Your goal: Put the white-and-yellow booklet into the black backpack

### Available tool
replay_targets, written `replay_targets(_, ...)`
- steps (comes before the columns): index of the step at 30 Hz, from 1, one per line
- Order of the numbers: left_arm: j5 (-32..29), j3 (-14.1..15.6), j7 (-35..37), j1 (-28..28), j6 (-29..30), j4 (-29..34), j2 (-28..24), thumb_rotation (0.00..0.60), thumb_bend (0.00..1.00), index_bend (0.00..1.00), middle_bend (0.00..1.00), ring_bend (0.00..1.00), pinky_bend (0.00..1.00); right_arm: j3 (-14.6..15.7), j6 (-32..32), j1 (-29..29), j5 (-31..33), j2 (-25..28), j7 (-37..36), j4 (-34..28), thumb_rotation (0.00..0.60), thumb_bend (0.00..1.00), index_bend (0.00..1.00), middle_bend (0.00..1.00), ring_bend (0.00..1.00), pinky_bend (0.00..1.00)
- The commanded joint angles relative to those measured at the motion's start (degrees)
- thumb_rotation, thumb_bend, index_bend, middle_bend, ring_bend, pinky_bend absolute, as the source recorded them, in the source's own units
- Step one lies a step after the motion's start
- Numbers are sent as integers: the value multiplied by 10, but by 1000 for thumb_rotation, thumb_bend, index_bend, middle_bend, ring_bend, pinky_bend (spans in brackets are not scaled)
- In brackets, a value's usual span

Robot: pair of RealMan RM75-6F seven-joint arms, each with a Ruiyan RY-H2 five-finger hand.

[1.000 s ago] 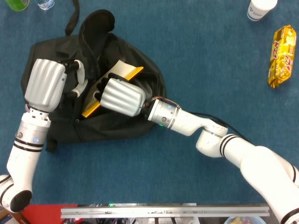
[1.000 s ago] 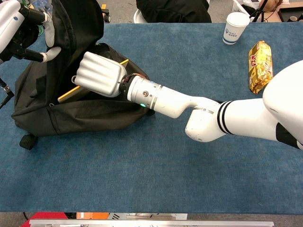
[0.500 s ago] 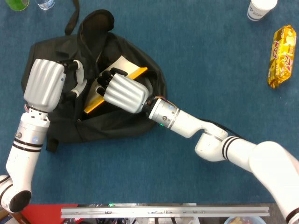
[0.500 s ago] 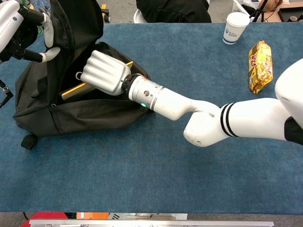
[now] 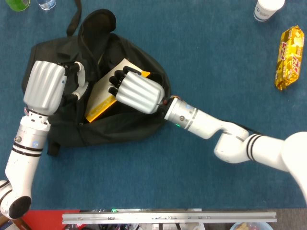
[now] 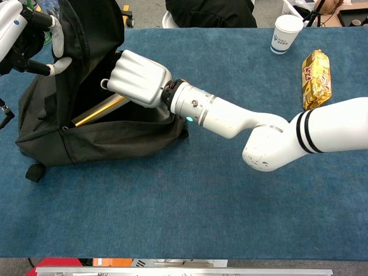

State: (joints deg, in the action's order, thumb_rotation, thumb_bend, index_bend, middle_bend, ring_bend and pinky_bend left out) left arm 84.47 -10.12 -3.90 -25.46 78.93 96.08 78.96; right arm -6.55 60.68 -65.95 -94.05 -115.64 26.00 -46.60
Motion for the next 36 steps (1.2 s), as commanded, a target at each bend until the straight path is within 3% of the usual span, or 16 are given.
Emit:
replay_targets(1,0,0,-1,0,0,0,0,600,413,708,808,863,1000,12,11,14,-9,25,8,-25,600,283,619,565,540,733)
replay_targets(4,1,1,-4,0,0,1,1,600,413,707,807,863,1000,14,9,20,-8,29,14,-28,600,307,732,618,598,781)
replay_targets(7,2,1,-7,1,1,2,1,600,412,707,806,863,1000,12,4,23,-4,22,17,-21,600,318,773,634,621,802)
replay_targets(20,-2,1,-10,2,2,2,2,600,412,706,806,863,1000,-6,-13,13,9,-48,9,48,600,319,778,636,634,821)
replay_targets(24,-3,-1,-10,3,1,2,1,600,413,706,805,863,1000,-2,-10,16,6,-44,1,47,600,318,777,634,627,820)
replay_targets(26,-5,-1,-10,2,0,1,0,600,412,706,806,863,1000,3,-7,20,2,-28,-1,30,600,317,737,618,601,810)
replay_targets(31,-4,1,-9,2,-3,0,1,600,412,705,805,863,1000,0,-4,41,12,33,17,-60,600,318,383,467,474,701)
replay_targets(36,-3,3,-11,2,-4,-1,1,600,413,704,804,863,1000,-5,-11,60,28,97,59,-157,600,318,190,388,396,643)
